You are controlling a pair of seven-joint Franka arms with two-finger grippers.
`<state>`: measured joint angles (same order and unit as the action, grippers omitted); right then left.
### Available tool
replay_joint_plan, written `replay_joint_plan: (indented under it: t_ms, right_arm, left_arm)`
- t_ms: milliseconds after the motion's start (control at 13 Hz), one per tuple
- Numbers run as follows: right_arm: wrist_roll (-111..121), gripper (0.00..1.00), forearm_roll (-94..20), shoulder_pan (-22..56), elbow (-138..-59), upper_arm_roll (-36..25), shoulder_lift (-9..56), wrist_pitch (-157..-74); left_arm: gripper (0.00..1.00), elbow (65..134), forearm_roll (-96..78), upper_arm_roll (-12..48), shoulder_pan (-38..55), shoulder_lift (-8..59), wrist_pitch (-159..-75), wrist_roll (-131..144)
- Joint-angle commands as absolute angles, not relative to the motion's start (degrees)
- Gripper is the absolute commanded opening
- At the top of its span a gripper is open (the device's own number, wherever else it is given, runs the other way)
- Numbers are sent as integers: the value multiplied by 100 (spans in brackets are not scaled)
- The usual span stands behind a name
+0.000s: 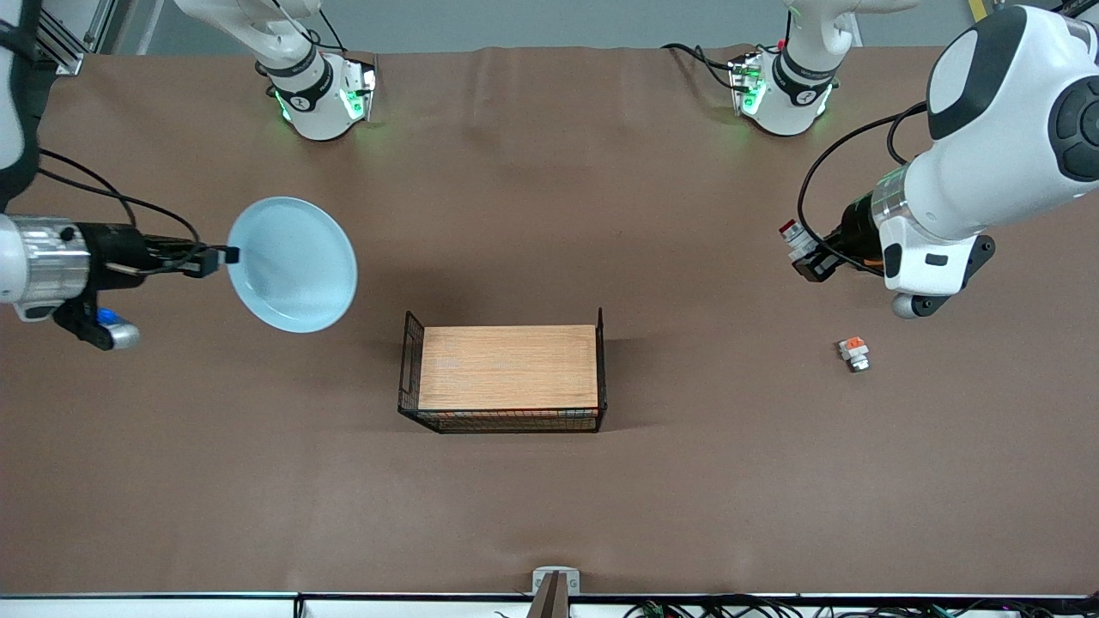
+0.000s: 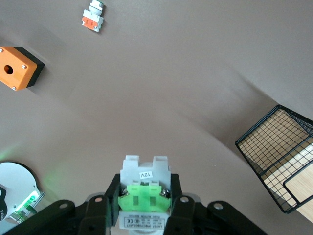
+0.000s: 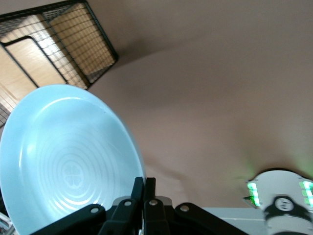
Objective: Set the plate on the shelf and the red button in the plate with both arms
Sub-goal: 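Carry the blue plate with the right gripper over the wire basket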
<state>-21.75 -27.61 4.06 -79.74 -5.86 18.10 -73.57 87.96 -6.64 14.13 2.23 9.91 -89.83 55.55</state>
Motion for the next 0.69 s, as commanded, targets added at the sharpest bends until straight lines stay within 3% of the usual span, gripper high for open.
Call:
replay_joint_plan:
  t_ms: [0, 617]
  right_arm:
    - [-2627, 2, -2935, 702, -8086, -633, 1652, -7611]
    - [-3155, 2, -3199, 1099, -8217, -642, 1661, -8164]
  left_arm:
    - [0, 8772, -765, 1415, 229, 976, -8921, 5642]
    - [0, 8771, -773, 1424, 255, 1011, -8930, 5660]
